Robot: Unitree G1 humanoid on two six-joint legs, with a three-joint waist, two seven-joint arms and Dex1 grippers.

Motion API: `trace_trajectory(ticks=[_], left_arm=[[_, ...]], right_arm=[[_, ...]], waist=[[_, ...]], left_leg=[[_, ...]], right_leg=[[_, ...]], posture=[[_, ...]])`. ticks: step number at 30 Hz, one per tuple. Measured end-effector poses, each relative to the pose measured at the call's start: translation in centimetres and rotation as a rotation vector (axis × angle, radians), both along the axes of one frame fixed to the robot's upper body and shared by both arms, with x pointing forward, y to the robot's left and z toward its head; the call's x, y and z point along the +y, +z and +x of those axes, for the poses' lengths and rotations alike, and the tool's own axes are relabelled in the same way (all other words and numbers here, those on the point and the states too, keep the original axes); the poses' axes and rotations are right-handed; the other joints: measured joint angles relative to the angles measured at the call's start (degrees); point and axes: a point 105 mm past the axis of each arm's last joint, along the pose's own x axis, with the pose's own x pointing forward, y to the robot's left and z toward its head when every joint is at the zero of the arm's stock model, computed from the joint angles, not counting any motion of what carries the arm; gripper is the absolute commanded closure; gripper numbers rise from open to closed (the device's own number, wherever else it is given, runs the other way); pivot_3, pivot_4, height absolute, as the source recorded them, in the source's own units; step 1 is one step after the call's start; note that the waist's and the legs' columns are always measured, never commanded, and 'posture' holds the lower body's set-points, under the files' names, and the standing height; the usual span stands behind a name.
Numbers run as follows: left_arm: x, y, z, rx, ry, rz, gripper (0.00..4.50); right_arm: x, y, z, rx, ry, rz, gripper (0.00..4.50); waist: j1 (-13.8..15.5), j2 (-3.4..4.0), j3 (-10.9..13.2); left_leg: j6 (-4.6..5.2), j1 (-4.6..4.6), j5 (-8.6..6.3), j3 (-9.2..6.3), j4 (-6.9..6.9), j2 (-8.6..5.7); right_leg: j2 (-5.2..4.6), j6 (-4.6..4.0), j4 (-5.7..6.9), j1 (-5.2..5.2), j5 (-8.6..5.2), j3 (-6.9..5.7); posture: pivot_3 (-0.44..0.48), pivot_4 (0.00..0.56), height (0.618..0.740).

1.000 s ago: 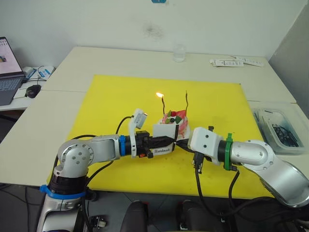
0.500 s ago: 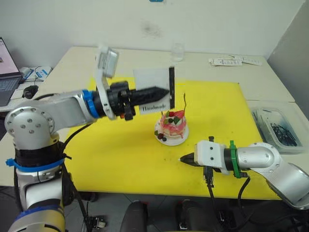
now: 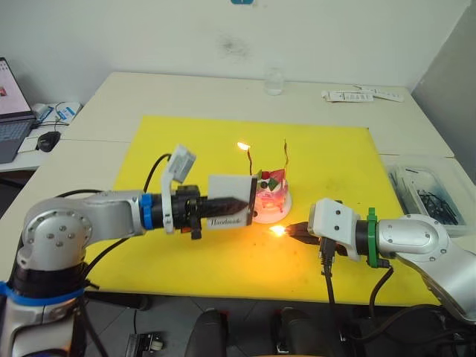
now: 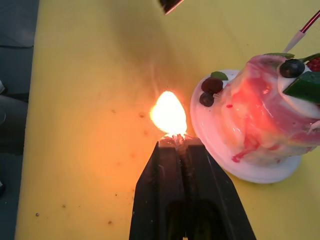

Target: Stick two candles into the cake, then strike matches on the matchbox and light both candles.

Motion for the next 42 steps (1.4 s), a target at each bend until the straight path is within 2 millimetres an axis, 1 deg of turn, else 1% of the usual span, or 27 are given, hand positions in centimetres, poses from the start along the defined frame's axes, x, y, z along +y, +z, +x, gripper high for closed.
trace_trajectory(ticks=[2, 4, 6, 10, 12, 16, 19, 29, 37, 40, 42], left_arm=[[0.9, -1.9, -0.4, 0.052, 0.022, 0.031, 4.50], [1.2, -3.4, -0.7, 0.093, 0.031, 0.051, 4.50], [1.3, -4.1, -0.9, 0.114, 0.029, 0.060, 4.50], [0.8, -4.3, -1.0, 0.105, 0.015, 0.037, 4.50], [0.3, -4.4, -1.0, 0.109, 0.000, 0.025, 4.50], [-0.2, -4.2, -1.0, 0.103, -0.015, 0.012, 4.50], [-0.4, -3.9, -0.9, 0.091, -0.021, 0.005, 4.50], [-0.4, -4.0, -0.8, 0.089, -0.020, 0.007, 4.50], [-0.4, -4.0, -0.9, 0.091, -0.024, 0.007, 4.50], [-0.4, -4.0, -1.0, 0.092, -0.029, 0.004, 4.50], [-0.4, -4.0, -1.0, 0.092, -0.033, 0.001, 4.50]], right_arm=[[0.0, 1.3, 0.8, -0.057, -0.015, 0.009, 4.49], [0.1, 2.6, 1.6, -0.110, -0.034, 0.027, 4.49], [0.0, 3.7, 2.4, -0.157, -0.056, 0.040, 4.49], [0.2, 6.1, 4.2, -0.264, -0.101, 0.074, 4.49], [0.3, 6.9, 4.7, -0.287, -0.111, 0.091, 4.49], [0.6, 8.4, 5.4, -0.333, -0.126, 0.117, 4.49], [1.1, 9.2, 5.5, -0.359, -0.120, 0.142, 4.49], [0.9, 9.4, 5.6, -0.353, -0.133, 0.155, 4.49], [-0.2, 9.7, 4.6, -0.279, -0.144, 0.182, 4.49], [-0.8, 9.5, 4.6, -0.272, -0.166, 0.172, 4.49], [-1.0, 9.6, 4.6, -0.277, -0.173, 0.169, 4.49]], waist=[[-0.07, 0.01, 0.00], [0.05, 0.00, 0.00], [0.15, 0.00, 0.00], [0.29, 0.00, 0.00], [0.27, 0.00, 0.00], [0.18, 0.00, 0.00], [0.11, 0.00, 0.00], [0.10, 0.00, 0.00], [0.10, 0.01, 0.00], [0.10, 0.00, 0.00], [0.10, 0.00, 0.00]], left_leg=[[0.00, 0.00, 0.00, -0.01, -0.01, 0.02], [0.00, 0.00, 0.00, -0.05, -0.01, 0.04], [0.00, -0.01, 0.00, -0.06, -0.01, 0.04], [0.01, -0.02, -0.01, 0.02, 0.01, -0.02], [0.02, -0.05, -0.01, 0.02, 0.01, -0.02], [0.02, -0.07, -0.01, -0.01, -0.01, 0.04], [0.02, -0.07, -0.01, -0.05, -0.02, 0.04], [0.02, -0.07, -0.01, 0.00, -0.01, 0.02], [0.02, -0.07, -0.01, -0.03, -0.02, 0.05], [0.02, -0.06, -0.01, -0.01, -0.01, 0.04], [0.02, -0.06, -0.01, -0.01, -0.01, 0.04]], right_leg=[[0.00, -0.02, 0.00, -0.02, -0.01, -0.02], [0.00, -0.07, 0.00, -0.02, -0.01, -0.06], [-0.01, -0.11, 0.00, -0.02, 0.00, -0.06], [-0.04, -0.12, -0.03, -0.01, -0.01, -0.01], [-0.05, -0.04, -0.03, -0.03, 0.03, 0.00], [-0.02, -0.06, -0.02, -0.05, 0.01, -0.01], [0.00, -0.08, -0.01, -0.06, 0.01, -0.04], [0.00, -0.06, -0.01, -0.05, 0.02, -0.02], [0.00, -0.07, -0.02, -0.05, 0.01, -0.03], [0.00, -0.07, -0.02, -0.05, 0.01, -0.02], [0.00, -0.07, -0.01, -0.05, 0.01, -0.02]], posture=[[0.000, 0.150, 0.684], [0.000, 0.150, 0.684], [0.000, 0.150, 0.684], [0.000, 0.150, 0.684], [0.000, 0.150, 0.684], [0.000, 0.150, 0.684], [0.000, 0.150, 0.684], [0.000, 0.150, 0.684], [0.000, 0.150, 0.684], [0.000, 0.150, 0.684], [0.000, 0.150, 0.684]])
